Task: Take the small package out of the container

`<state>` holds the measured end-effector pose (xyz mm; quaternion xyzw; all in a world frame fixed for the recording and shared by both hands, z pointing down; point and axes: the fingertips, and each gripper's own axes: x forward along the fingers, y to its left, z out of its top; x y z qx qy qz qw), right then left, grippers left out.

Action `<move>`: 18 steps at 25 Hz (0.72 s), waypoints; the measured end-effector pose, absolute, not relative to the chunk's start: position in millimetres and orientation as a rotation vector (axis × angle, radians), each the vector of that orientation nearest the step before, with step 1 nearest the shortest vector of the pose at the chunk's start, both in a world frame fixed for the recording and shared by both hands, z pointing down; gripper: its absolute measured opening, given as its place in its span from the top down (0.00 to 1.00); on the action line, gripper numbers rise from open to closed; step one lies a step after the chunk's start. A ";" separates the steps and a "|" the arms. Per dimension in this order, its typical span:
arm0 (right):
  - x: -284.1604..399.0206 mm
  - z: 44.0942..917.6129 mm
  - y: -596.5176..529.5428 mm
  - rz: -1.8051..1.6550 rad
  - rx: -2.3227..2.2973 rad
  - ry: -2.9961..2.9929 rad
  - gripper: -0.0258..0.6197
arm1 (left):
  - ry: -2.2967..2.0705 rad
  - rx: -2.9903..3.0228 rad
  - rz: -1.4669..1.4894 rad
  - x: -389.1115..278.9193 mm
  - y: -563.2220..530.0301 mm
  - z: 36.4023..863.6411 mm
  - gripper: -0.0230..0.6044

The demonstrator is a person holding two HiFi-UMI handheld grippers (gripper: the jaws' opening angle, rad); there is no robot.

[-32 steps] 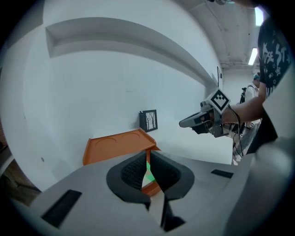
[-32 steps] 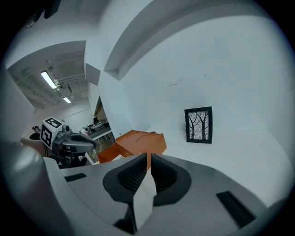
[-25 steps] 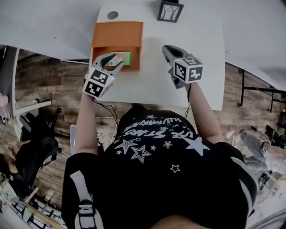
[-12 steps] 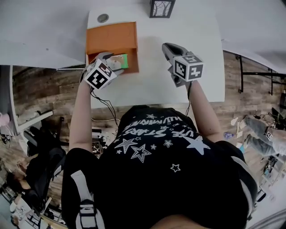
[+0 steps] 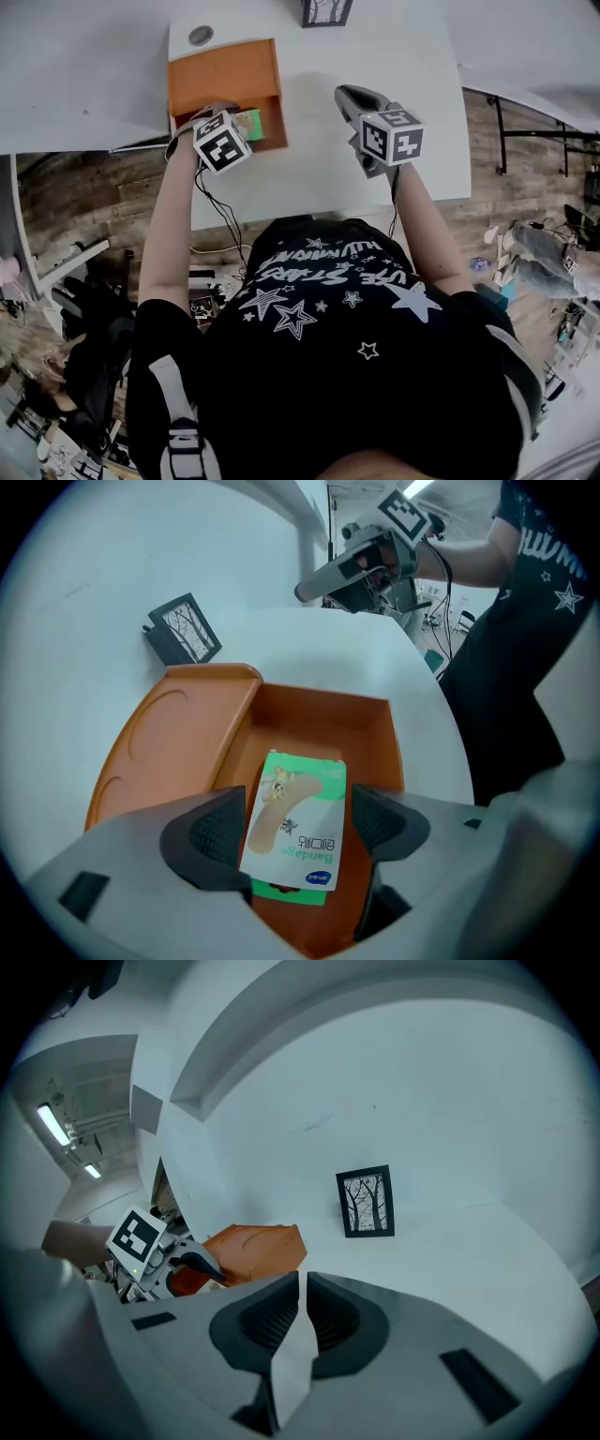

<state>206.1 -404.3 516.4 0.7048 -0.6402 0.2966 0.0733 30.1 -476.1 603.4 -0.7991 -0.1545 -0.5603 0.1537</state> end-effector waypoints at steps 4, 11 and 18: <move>206.1 516.1 -402.9 0.891 2.122 -1.912 0.87 | -0.452 -2.224 -1.670 25.8 -476.5 611.2 0.39; 203.2 516.6 -400.6 0.897 2.129 -1.918 0.87 | -0.454 -2.122 -1.741 21.3 -474.8 618.6 0.39; 201.2 520.0 -403.0 0.906 2.113 -1.943 0.87 | -0.459 -2.121 -1.743 25.3 -474.9 621.5 0.40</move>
